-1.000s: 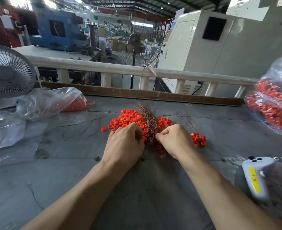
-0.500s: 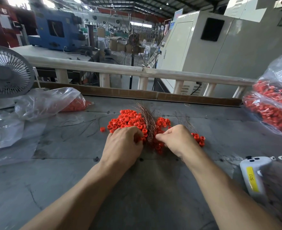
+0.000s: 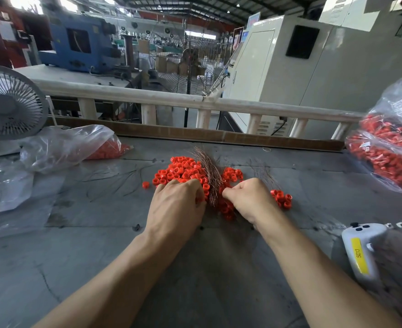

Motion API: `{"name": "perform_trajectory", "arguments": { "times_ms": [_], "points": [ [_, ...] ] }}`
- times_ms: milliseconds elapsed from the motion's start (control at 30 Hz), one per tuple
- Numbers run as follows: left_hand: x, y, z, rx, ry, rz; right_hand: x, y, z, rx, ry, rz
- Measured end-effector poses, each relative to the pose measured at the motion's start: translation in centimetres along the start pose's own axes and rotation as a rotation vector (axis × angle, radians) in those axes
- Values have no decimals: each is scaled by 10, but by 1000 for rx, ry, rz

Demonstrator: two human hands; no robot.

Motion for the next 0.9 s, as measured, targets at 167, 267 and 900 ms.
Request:
{"name": "perform_trajectory", "arguments": {
  "times_ms": [167,267,900],
  "points": [
    [5,1,4,-20,145,73,1,0,8,-66,-208,-14],
    [16,1,3,-12,322,204,-2,0,12,-95,-356,-30],
    [18,0,3,-5,788,342,19,17,3,5,-338,224]
  ]
}}
Point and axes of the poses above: each hand's wrist, its own y-axis away from the middle knuckle, its own z-axis out of the back of the hand, x = y × z, the point moved 6 cm from there along -y, towards the middle knuckle, and after that the axes turned 3 degrees about -x, right-handed, at the moved point
